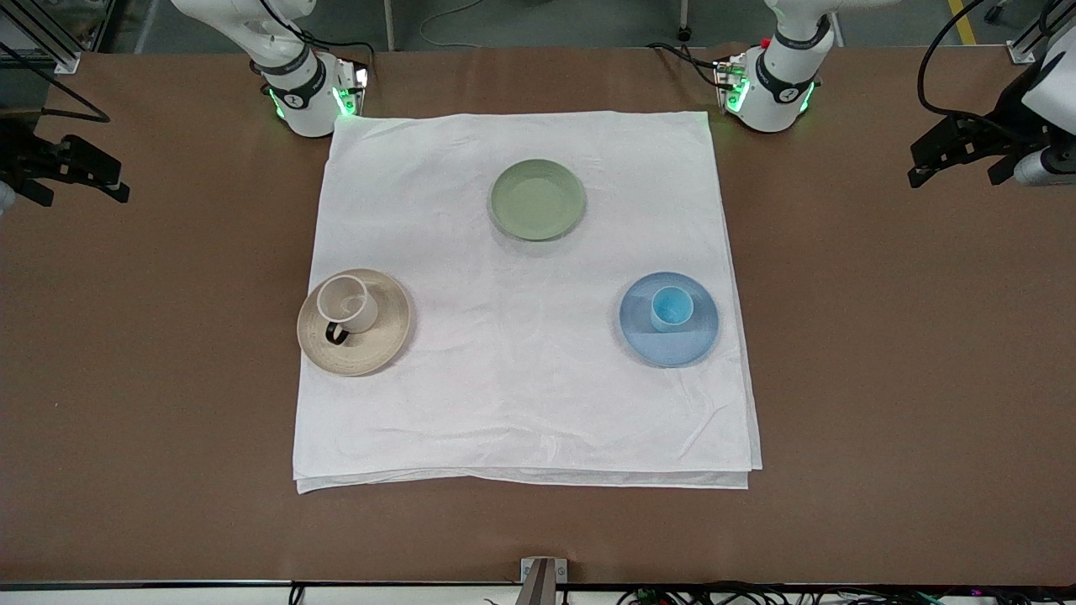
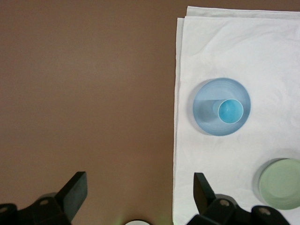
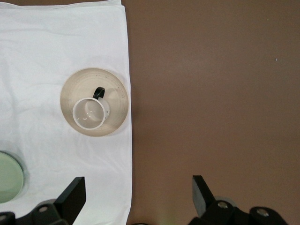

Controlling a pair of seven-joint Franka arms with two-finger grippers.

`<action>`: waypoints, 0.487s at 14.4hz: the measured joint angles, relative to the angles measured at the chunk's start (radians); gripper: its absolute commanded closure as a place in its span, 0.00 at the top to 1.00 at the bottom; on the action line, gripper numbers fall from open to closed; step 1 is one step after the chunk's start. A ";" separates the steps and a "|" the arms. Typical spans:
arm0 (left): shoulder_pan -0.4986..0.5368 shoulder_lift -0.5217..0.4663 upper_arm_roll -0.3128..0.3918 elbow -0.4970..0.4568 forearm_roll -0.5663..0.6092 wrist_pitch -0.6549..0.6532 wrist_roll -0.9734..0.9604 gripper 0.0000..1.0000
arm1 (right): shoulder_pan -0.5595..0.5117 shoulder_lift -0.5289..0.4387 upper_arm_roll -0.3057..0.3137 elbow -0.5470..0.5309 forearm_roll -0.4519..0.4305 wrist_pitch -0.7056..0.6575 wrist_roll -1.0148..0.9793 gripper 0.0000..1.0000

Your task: Place blue cup in blue plate and white mug in gray plate

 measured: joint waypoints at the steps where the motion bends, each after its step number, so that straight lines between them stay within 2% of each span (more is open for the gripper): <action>1: 0.000 0.000 0.000 0.000 0.000 0.001 0.000 1.00 | 0.000 0.000 0.000 0.000 0.001 0.000 -0.001 1.00; 7: 0.000 0.000 0.000 0.000 0.000 0.002 0.000 1.00 | 0.000 0.000 0.000 0.000 0.020 0.000 -0.002 1.00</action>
